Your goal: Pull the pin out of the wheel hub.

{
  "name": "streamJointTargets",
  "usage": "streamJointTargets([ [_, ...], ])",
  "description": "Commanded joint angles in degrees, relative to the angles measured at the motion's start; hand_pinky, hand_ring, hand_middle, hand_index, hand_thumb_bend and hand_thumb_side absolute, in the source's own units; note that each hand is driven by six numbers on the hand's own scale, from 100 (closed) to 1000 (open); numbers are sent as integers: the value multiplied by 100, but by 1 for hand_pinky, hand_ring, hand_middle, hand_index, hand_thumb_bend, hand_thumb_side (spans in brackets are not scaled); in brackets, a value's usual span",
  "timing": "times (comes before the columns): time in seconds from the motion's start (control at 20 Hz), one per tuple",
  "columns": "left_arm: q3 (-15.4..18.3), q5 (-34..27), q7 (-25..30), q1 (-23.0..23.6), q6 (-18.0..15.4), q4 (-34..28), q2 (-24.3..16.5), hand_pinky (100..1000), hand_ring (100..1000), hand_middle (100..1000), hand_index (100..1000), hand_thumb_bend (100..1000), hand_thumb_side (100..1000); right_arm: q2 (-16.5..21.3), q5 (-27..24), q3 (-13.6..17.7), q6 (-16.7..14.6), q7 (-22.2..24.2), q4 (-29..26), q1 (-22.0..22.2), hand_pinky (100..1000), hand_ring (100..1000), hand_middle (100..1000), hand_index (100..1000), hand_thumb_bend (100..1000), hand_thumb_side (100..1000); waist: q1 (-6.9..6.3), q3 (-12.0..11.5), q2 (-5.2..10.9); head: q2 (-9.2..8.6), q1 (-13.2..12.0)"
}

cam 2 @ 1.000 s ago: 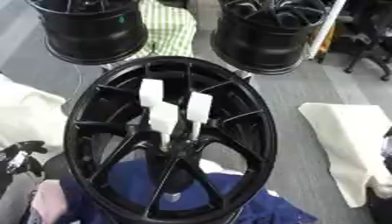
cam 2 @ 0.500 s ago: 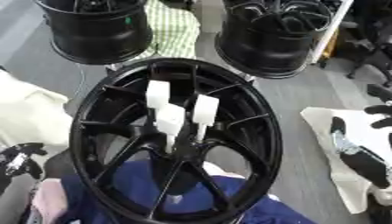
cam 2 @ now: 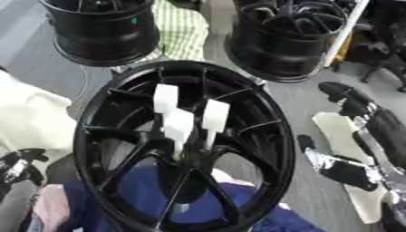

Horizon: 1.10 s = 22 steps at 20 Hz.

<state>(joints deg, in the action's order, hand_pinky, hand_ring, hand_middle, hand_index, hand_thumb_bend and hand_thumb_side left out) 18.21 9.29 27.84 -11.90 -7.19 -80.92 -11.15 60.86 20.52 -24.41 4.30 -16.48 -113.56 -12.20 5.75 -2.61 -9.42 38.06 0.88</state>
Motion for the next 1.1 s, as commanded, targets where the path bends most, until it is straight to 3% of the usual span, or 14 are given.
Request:
streamJointTargets([
  [0.05,-32,6,31,-94,-29,-105,-110,453,461,642,778,100,688,533,-294,-70,-190,273,-103,-257,693,845,932,977,294,336,-30,-28,44,-94,91],
  [0.5,-71,20,80,-102,-43,-108,-115,453,461,641,778,100,689,258,-909,-296,-99,1051,-103,-1368,703,850,932,975,290,329,-1,-86,64,-84,194],
  [1.1,-109,5,156,-114,-46,-121,-113,454,461,640,779,100,693,-320,-790,-490,94,2157,-103,-2505,754,868,933,976,259,285,10,-139,68,-95,270],
])
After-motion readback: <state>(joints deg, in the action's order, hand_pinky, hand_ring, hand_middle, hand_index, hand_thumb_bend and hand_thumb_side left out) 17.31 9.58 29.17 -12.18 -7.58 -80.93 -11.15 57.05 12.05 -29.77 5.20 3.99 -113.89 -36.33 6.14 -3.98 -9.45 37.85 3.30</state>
